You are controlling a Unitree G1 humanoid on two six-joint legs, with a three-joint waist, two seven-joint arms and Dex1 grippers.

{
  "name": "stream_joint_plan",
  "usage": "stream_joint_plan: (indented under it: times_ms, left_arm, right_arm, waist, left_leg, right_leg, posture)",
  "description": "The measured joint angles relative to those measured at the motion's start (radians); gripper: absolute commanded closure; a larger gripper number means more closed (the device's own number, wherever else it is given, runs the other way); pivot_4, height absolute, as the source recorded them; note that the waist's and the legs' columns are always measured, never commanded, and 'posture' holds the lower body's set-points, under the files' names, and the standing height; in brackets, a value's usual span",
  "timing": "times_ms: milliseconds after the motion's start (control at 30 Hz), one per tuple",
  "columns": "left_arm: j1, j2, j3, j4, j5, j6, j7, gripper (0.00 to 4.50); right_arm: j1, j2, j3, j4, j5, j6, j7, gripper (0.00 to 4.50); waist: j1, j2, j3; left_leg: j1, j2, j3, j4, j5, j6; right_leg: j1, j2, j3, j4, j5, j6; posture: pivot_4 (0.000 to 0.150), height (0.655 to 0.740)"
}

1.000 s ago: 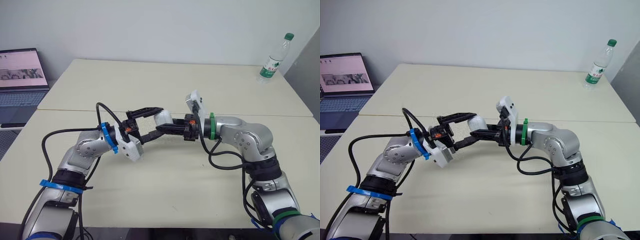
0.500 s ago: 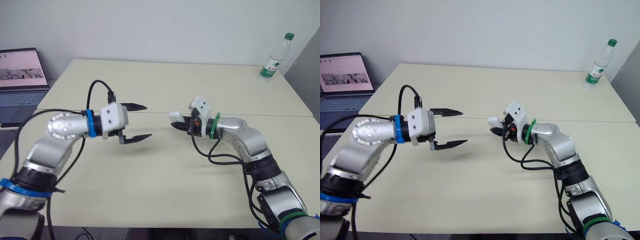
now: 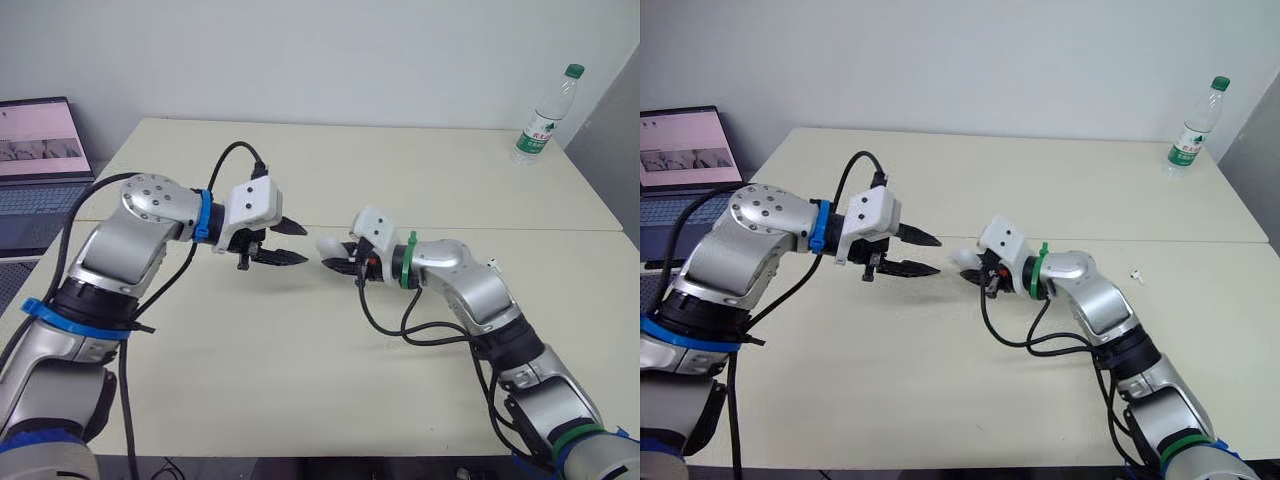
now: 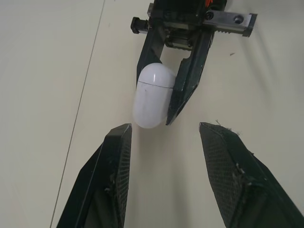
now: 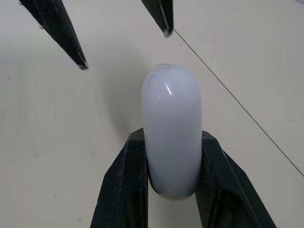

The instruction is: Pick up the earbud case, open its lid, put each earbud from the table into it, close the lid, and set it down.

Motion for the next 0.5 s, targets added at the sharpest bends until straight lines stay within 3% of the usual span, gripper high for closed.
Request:
stream_joint_plan:
  times_ms: [500]
  left_arm:
    - [-0.051,-0.088,-0.023,0.109,0.135,-0.101,-0.078,2.2]
  right_arm:
    - [-0.021,0.013,0.044,-0.039,-0.059,0.003,0.021,3.64]
  waist:
    - [0.0,0.0,0.0]
  left_leg:
    - [0.0,0.0,0.0,0.001,0.0,0.0]
  right_leg:
    - [0.0,0.0,0.0,0.0,0.0,0.0]
  posture:
    - [0.15,0.74]
